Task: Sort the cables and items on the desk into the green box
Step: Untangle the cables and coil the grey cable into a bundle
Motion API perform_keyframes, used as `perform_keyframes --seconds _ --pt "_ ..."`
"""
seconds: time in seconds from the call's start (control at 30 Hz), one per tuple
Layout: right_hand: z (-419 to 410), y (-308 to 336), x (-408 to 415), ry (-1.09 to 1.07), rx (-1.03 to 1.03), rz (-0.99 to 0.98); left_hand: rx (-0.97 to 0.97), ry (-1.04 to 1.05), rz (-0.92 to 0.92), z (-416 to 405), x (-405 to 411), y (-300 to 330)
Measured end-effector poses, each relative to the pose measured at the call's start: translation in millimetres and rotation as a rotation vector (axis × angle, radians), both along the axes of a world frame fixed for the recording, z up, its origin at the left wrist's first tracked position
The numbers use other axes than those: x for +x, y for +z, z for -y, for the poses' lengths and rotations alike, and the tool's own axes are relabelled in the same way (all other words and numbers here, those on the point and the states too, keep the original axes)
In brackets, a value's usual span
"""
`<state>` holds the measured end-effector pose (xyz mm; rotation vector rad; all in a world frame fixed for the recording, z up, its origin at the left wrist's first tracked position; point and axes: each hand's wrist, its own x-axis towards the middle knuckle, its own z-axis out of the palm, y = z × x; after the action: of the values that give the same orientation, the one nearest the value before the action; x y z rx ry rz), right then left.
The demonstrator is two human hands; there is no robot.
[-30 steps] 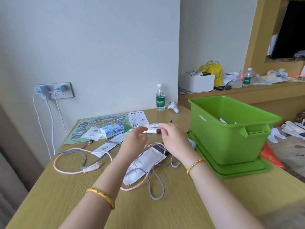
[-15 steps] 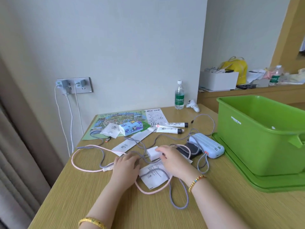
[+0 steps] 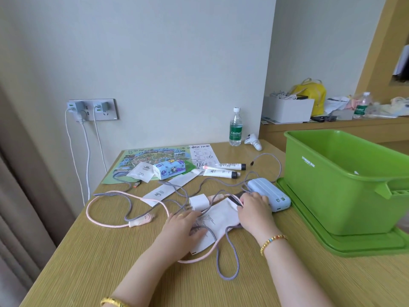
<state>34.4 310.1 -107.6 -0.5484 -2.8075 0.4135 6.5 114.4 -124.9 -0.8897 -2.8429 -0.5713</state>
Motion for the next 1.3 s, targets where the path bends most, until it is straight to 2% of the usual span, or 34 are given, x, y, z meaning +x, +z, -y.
perform_keyframes --seconds 0.2,0.37,0.47,0.63,0.7,0.83,0.93,1.03,1.17,1.23,1.3 --pt "4 1 -6 0.038 -0.117 -0.175 0.168 0.077 0.067 6 -6 1" --pt "8 7 -4 0.086 -0.432 -0.394 0.243 0.073 0.097 8 -7 4" --pt "8 9 -4 0.049 -0.566 -0.496 0.213 0.005 0.169 10 -6 6" --pt "7 10 -6 0.125 -0.732 -0.431 0.208 0.068 0.123 9 -7 4" --pt "10 10 -7 0.188 -0.725 -0.388 0.223 0.155 0.108 11 -9 4" --pt "10 6 -6 0.183 -0.541 -0.354 0.299 0.231 0.085 12 -15 2" --pt "4 7 -5 0.059 -0.342 -0.438 0.447 0.301 0.055 13 -16 3" --pt "-6 9 -4 -0.016 -0.301 -0.376 0.647 0.360 0.061 17 -19 6" --pt "-12 6 -3 -0.025 -0.271 -0.266 1.094 0.410 0.307 20 -21 13" --pt "-10 8 -2 0.004 -0.340 -0.232 1.222 0.403 0.390 21 -19 16" --pt "-6 13 -3 0.049 -0.552 -0.212 1.218 0.361 0.421 21 -20 18"
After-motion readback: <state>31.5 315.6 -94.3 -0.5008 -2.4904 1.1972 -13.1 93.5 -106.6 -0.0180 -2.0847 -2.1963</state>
